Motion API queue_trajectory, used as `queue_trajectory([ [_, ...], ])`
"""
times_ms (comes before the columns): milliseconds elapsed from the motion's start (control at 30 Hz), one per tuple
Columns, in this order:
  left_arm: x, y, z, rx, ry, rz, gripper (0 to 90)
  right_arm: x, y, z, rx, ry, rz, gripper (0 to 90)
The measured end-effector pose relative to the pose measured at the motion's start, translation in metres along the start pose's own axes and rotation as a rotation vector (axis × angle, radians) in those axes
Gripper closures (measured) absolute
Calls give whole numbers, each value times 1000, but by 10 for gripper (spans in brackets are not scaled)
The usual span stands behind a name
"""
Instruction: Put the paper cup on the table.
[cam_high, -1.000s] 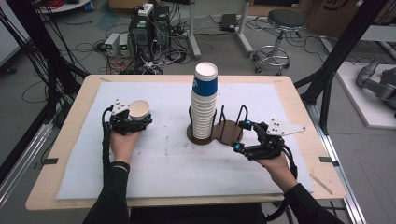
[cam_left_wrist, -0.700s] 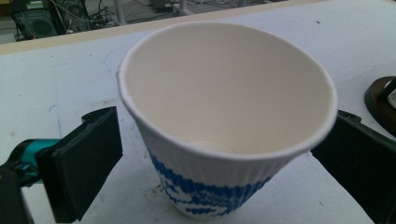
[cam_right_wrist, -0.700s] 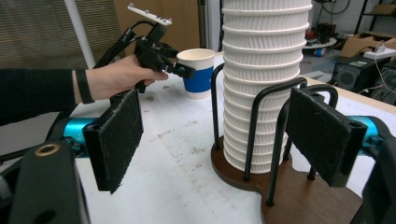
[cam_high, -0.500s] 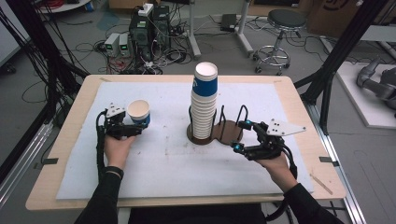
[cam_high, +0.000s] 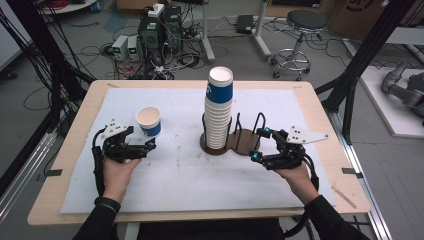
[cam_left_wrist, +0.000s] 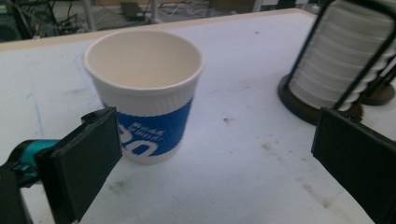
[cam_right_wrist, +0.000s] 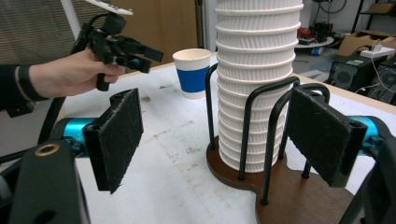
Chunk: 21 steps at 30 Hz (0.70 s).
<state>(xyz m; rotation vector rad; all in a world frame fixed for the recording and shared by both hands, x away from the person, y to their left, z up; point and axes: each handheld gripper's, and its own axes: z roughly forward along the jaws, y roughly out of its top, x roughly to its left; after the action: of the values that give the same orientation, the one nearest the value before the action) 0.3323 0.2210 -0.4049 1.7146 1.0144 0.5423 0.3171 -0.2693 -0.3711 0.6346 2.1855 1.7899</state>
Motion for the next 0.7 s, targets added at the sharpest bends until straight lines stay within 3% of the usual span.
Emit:
queue_trajectory([
  [233,-26,5,-9,-48,-102,46,18,-3,-1,-4,3,-11,15,199],
  [400,-46,13,-10,-79,-172,142,18,-1,-1,-8,2,-29,-6,199],
  [500,-65,16,-10,-85,-216,238,18,-5,-2,-7,14,-42,7,199],
  [567,-75,17,-11,-91,-242,279,18,-6,-3,-7,17,-42,9,199],
  [700,-88,17,-11,-114,-282,283,18,-5,-3,-7,21,-41,5,198],
])
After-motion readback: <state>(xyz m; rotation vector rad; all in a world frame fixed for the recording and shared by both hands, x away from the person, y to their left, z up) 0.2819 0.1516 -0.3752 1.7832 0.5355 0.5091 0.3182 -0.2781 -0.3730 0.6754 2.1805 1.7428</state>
